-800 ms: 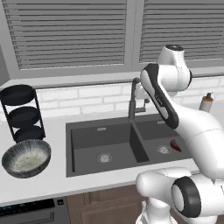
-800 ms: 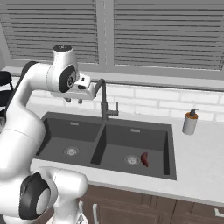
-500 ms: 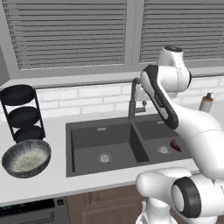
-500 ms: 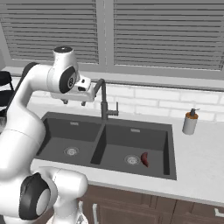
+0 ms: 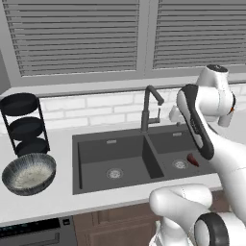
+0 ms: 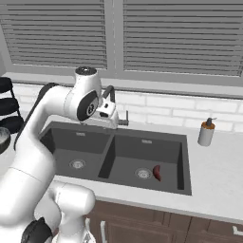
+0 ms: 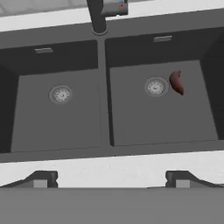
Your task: Pick the potato from the sink and place it in the bowl. Then pick the bowl and place it in the microwave. Then close the microwave door and press the start button.
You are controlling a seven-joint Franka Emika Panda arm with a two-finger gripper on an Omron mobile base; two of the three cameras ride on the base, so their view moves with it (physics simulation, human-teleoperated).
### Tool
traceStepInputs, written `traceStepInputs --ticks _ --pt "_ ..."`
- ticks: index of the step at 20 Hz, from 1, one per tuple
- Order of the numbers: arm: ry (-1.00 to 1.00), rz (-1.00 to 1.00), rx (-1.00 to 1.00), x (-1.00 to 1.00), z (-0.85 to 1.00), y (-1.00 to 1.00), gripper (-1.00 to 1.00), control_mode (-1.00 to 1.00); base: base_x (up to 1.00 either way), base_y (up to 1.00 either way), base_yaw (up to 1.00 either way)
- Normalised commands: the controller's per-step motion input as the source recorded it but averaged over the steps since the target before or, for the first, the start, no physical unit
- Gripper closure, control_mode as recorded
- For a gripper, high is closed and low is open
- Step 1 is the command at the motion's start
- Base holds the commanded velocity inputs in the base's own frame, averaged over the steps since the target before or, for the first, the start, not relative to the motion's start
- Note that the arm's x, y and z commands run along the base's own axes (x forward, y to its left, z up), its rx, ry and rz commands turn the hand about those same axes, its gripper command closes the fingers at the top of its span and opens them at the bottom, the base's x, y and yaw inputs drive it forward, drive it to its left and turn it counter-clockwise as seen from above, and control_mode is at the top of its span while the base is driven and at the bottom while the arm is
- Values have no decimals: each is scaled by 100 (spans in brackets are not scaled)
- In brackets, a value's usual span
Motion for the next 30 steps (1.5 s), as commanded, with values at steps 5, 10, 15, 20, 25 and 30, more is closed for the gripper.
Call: traceStepInputs --ticks 5,10,15,20,25,30 --pt "0 -4 21 -14 -70 -100 -100 -100 0 0 0" --pt "5 0 21 29 -79 -100 -100 -100 0 0 0" --pt "24 0 6 100 -92 -83 -100 -100 0 0 0" --pt "22 0 14 92 -66 -84 -100 -100 0 0 0" --pt "27 0 11 88 -80 -57 -100 -100 0 0 0" --pt "12 0 7 73 -79 -29 -100 -100 0 0 0"
